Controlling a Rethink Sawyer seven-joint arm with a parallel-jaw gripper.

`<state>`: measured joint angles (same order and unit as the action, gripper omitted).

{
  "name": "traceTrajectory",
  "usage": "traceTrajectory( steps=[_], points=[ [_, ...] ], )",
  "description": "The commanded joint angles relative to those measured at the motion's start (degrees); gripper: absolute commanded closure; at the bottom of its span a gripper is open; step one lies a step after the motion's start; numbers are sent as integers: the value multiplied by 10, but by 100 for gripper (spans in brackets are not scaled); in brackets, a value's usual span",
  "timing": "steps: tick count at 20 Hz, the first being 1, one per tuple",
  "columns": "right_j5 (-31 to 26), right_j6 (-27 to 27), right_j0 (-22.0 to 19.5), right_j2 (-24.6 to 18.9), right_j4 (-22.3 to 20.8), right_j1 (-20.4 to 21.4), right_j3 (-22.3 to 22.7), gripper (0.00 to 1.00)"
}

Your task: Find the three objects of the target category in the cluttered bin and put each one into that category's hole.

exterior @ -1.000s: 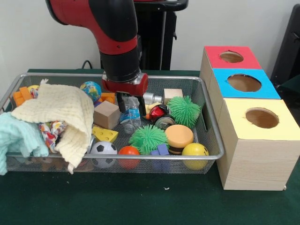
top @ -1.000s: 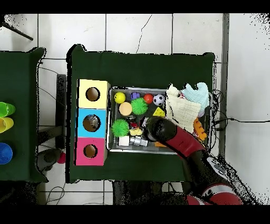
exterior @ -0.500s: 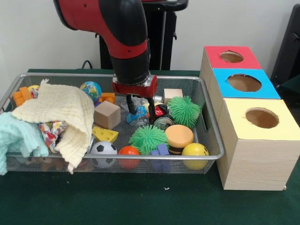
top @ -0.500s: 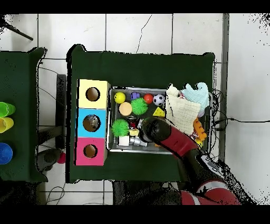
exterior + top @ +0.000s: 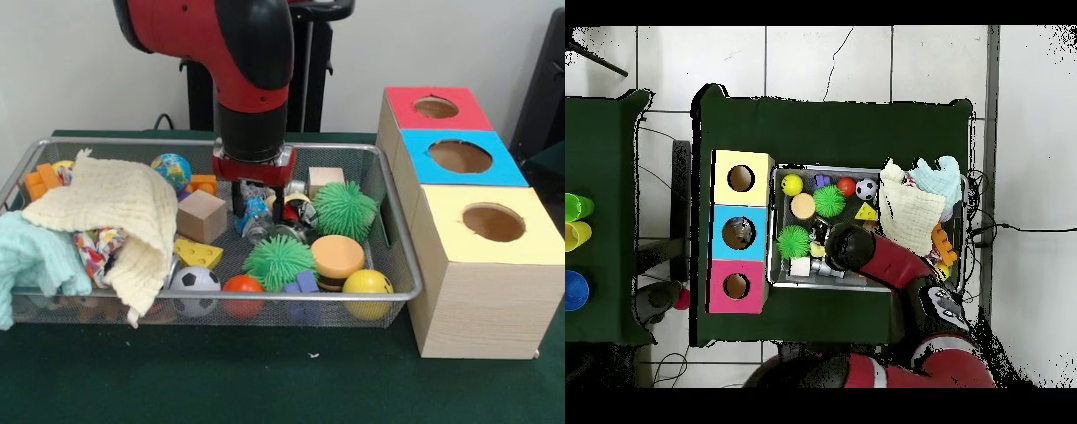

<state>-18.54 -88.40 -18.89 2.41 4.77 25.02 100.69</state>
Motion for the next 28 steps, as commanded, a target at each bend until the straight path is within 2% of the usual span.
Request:
traceTrajectory(
  steps=[1,4,10,11,12,16,19,22,28],
  points=[
    [8,-29,32,59,-77,-72,-68,0],
    [0,-17,41,70,-107,-85,-93,0],
    [23,-46,20,52,-107,-100,-99,0],
    [10,-34,13,42,-111,-100,-100,0],
    [-4,-22,6,32,-116,-100,-101,100],
    [0,-15,-25,-6,-105,-90,-87,100],
    [-30,-30,-38,-24,-82,-65,-66,100],
    [-72,-36,-48,-35,-68,-36,-52,100],
    [-209,-25,-80,-74,-39,67,-9,100]
  ],
)
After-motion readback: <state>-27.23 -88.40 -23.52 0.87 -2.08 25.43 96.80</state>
